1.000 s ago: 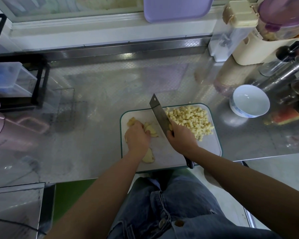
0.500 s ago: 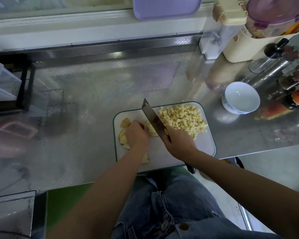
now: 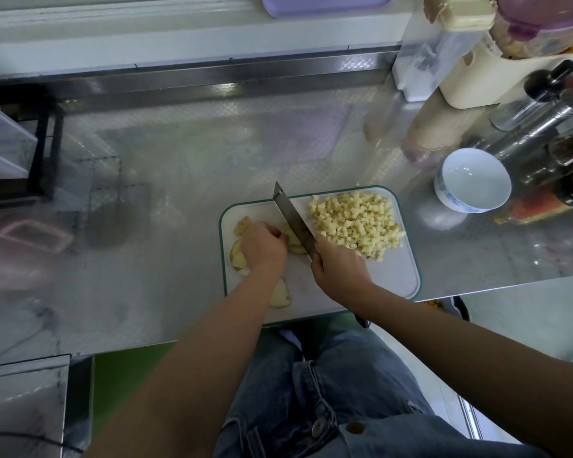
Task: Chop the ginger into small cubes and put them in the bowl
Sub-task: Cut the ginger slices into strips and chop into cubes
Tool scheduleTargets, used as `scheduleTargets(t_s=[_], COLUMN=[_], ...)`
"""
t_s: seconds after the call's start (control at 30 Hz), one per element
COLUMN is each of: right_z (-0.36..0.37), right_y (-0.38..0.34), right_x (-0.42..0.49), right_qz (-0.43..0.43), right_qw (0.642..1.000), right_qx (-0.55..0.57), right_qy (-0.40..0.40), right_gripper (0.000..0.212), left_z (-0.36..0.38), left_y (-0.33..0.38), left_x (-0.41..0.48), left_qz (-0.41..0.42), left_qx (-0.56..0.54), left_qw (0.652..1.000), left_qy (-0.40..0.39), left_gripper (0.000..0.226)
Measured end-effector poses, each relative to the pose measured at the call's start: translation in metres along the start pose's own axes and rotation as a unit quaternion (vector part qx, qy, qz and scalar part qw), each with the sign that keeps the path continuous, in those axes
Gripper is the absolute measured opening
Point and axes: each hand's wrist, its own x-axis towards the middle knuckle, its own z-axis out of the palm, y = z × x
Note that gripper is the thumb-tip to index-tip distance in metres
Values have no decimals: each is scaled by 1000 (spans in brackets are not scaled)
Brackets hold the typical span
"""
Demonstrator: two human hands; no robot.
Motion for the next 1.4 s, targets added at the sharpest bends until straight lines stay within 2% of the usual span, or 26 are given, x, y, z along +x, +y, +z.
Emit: scheduleTargets(t_s=[0.3,0.57,0.87,1.03,1.17,1.4], right_z=[-11,-12,1,-2,-10,-10], right_y=[-5,-1,-12,-12,-8,-9], right_x=[15,3,10,16,13,3], right_qz=[-7,-31,-12,8,-12,-34], right_qw=[999,999,1000,999,998,999], right_qx=[44,12,5,49,61,9], right_qy=[25,-11,-3,9,14,-14], right_gripper=[24,10,13,24,20,14], left_z=[-1,0,-5,-5,-3,-1], left_y=[-2,-2,1,-2,-9,-11], left_x=[-1,3,5,3,-2,-5], left_qz=[-3,-36,-55,-48,-34,-29], left_qx=[-30,-53,-43,-57,-91,-81], left_qw=[1000,998,997,997,995,996], left_qy=[-2,1,-22,-18,3,22], left_gripper=[14,5,10,8,13,12])
